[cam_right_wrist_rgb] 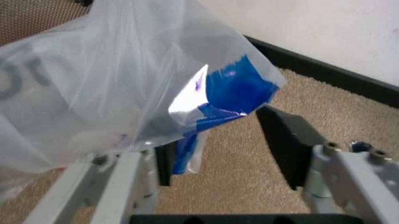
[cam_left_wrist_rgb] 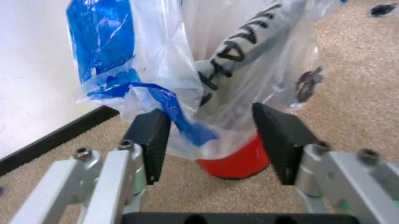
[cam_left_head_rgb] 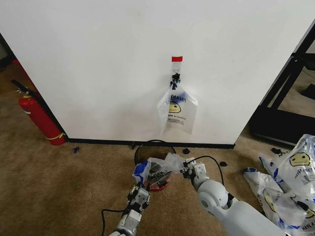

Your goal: Pick up the garbage bag from the wall and place it over the trash bin.

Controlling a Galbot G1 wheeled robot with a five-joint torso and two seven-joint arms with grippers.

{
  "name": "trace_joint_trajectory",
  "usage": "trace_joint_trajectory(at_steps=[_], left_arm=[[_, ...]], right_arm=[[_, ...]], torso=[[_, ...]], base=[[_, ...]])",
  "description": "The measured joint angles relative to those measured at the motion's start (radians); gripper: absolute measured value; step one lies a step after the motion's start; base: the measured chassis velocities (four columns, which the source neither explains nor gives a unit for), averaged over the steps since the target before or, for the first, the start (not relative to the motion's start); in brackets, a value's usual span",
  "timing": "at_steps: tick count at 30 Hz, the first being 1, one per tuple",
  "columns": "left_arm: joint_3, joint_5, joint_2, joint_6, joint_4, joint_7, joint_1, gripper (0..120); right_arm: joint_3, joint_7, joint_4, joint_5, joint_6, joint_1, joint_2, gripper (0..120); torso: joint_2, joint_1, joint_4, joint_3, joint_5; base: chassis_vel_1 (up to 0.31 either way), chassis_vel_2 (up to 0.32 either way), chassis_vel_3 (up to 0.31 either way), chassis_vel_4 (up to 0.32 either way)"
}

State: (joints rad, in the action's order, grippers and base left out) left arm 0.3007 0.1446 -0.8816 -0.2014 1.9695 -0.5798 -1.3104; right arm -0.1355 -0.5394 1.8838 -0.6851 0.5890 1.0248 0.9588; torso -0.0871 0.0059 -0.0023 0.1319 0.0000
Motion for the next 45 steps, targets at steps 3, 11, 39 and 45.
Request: trace_joint_trajectory(at_steps=[3, 11, 39, 45], left_arm=[[-0.005, -0.005, 0.006, 0.006, 0.015, 0.001, -0.013, 65], [-0.046, -0.012, 0.028, 0.027, 0.059, 0.008, -0.053, 93], [-0.338, -0.020, 0.009, 0.149, 0.254, 0.073, -0.314, 100], [-0.362, -0.021, -0.003, 0.154, 0.265, 0.083, -0.332, 100]], right_arm=[[0.010, 0.004, 0.025, 0.006, 0.000, 0.017, -0.015, 58], [0.059, 0.029, 0.084, 0.027, -0.005, 0.085, -0.061, 86], [0.242, 0.454, 0.058, 0.057, -0.335, 0.291, -0.183, 100], [0.260, 0.605, -0.059, 0.030, -0.531, 0.286, -0.190, 100]], torso=[[0.000, 0.000, 0.0000, 0.000, 0.0000], [0.000, 0.000, 0.0000, 0.000, 0.0000], [0.000, 0.000, 0.0000, 0.000, 0.0000], [0.000, 0.000, 0.0000, 0.000, 0.0002]], base=[[0.000, 0.000, 0.000, 0.000], [0.000, 0.000, 0.000, 0.000], [0.000, 0.000, 0.000, 0.000], [0.000, 0.000, 0.000, 0.000]])
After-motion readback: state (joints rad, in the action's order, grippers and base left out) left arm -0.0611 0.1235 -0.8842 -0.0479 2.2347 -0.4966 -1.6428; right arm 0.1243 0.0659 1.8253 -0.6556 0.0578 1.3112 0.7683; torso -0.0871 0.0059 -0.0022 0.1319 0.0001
